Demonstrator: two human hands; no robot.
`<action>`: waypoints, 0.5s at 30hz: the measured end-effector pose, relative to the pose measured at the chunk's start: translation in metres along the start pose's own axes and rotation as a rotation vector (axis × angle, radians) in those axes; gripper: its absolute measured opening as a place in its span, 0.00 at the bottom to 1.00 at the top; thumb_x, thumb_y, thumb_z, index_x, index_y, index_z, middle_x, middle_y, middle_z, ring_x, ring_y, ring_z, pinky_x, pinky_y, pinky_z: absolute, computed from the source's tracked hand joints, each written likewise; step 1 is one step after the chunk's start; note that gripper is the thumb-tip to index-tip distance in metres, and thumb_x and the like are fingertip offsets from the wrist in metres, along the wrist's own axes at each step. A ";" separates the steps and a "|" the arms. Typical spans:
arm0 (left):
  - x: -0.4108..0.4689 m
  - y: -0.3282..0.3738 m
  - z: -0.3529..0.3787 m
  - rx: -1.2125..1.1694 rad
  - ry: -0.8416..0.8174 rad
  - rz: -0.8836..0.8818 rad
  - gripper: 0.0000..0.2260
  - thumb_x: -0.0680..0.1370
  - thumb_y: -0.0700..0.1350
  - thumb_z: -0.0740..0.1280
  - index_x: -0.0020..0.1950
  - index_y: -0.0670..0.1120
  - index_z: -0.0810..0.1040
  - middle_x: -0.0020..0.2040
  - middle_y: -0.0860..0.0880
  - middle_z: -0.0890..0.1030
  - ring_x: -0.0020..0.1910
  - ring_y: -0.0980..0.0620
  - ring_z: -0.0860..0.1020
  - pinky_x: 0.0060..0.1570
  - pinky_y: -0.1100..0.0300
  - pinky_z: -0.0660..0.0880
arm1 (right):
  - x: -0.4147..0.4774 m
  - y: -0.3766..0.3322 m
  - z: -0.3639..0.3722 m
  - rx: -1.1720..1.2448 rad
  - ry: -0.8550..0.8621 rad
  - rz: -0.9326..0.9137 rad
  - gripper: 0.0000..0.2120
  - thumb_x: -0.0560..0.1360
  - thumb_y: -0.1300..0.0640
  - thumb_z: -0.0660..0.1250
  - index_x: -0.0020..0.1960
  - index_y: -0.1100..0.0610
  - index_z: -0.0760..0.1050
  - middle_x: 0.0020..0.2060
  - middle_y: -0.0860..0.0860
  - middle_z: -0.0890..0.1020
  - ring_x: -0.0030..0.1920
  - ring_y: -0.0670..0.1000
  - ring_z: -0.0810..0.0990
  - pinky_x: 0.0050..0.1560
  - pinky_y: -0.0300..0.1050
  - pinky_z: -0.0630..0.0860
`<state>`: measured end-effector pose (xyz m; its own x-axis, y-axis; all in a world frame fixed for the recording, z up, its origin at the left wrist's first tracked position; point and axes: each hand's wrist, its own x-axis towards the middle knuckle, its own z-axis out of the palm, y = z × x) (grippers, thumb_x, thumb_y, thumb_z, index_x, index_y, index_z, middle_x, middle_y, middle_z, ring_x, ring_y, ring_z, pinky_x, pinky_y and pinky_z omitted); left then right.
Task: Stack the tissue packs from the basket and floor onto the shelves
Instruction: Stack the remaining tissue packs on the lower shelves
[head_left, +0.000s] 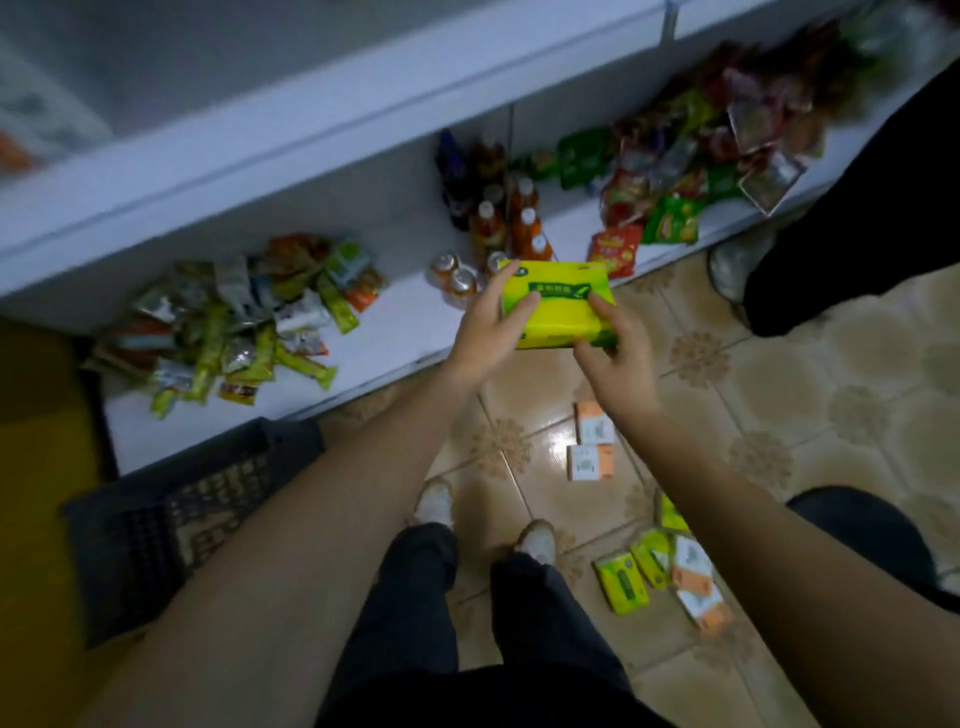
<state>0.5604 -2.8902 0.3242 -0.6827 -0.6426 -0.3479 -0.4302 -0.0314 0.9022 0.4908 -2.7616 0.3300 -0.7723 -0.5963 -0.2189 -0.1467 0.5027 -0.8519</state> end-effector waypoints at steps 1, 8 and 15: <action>-0.002 0.011 -0.006 0.023 0.051 0.051 0.22 0.79 0.45 0.63 0.72 0.46 0.64 0.71 0.46 0.67 0.70 0.50 0.66 0.68 0.53 0.64 | 0.002 -0.013 -0.003 -0.012 0.000 -0.048 0.28 0.69 0.55 0.61 0.68 0.59 0.68 0.64 0.60 0.71 0.65 0.56 0.70 0.64 0.52 0.70; -0.003 0.075 -0.055 0.145 0.210 0.277 0.26 0.76 0.45 0.67 0.73 0.46 0.63 0.72 0.41 0.61 0.72 0.48 0.60 0.65 0.68 0.57 | 0.026 -0.093 -0.017 -0.051 0.058 -0.327 0.24 0.73 0.59 0.64 0.68 0.57 0.68 0.66 0.58 0.69 0.66 0.56 0.69 0.63 0.54 0.71; 0.058 0.093 -0.122 0.247 0.289 0.353 0.28 0.76 0.47 0.68 0.73 0.46 0.62 0.72 0.43 0.64 0.73 0.48 0.60 0.66 0.64 0.56 | 0.098 -0.145 0.021 -0.053 0.009 -0.403 0.23 0.74 0.65 0.65 0.68 0.57 0.69 0.62 0.57 0.68 0.60 0.48 0.69 0.57 0.29 0.62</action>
<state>0.5527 -3.0239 0.4185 -0.6354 -0.7677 0.0829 -0.3536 0.3847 0.8526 0.4494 -2.9055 0.4223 -0.6519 -0.7467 0.1317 -0.4698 0.2615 -0.8432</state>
